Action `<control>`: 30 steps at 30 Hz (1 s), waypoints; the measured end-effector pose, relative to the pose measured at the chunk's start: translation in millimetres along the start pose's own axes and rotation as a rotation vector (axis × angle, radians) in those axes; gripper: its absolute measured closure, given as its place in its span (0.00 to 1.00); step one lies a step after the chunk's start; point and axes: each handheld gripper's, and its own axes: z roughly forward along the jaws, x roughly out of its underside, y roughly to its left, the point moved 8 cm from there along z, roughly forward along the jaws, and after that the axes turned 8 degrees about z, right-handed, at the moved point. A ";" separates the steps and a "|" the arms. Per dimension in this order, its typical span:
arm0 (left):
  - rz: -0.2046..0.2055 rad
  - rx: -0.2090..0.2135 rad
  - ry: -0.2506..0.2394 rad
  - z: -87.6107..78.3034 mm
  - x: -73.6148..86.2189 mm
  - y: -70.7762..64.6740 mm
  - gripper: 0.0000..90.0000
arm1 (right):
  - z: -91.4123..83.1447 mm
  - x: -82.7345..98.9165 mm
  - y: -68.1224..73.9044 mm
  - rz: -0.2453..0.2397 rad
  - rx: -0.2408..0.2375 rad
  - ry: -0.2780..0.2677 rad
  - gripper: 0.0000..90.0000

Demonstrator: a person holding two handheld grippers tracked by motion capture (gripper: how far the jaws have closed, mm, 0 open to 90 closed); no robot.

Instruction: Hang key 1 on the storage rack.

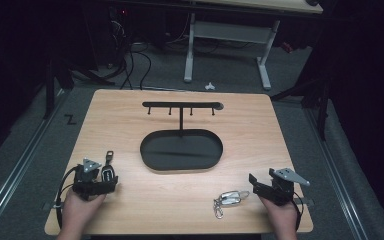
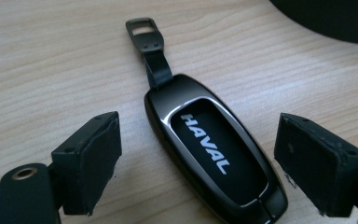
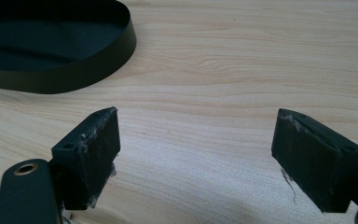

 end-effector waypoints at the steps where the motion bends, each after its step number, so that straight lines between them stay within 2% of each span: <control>1: 0.003 -0.004 0.007 0.8 0.5 0.2 0.18 | 0.2 0.0 -0.1 0.000 0.000 0.000 0.17; 4: 0.008 0.002 0.015 1.9 1.3 -0.5 0.20 | 0.5 0.1 -0.5 0.009 -0.001 -0.001 0.18; 7: 0.025 0.022 0.025 1.5 2.7 -2.8 0.27 | 1.4 1.8 -0.7 0.006 0.000 0.003 0.20; 8: 0.030 0.027 0.025 1.3 2.8 -3.4 0.33 | 1.9 2.8 -0.3 0.008 -0.007 0.008 0.23; 11: 0.047 0.024 0.034 -1.0 4.2 -2.8 0.38 | 2.4 3.3 0.4 0.006 -0.014 0.011 0.25; 14: 0.057 0.025 0.040 -5.9 8.3 -0.7 0.54 | 5.4 1.0 2.0 0.018 -0.029 0.008 0.28; 17: 0.061 0.057 0.038 -12.0 15.5 -0.7 0.56 | 10.4 -3.1 6.0 0.010 -0.037 0.001 0.29; 22: 0.104 0.073 0.057 -23.4 25.9 -2.7 0.62 | 19.4 -6.9 16.0 -0.016 -0.053 0.004 0.31; 24: 0.103 0.081 0.060 -26.6 29.2 -3.0 0.66 | 21.3 -8.9 18.1 -0.021 -0.056 0.001 0.31; 27: 0.103 0.062 0.061 -27.8 31.0 -1.7 0.61 | 22.8 -11.7 18.7 -0.014 -0.062 -0.006 0.32; 30: 0.109 0.049 0.061 -27.4 31.4 -1.2 0.51 | 24.1 -12.6 18.0 -0.011 -0.063 -0.008 0.32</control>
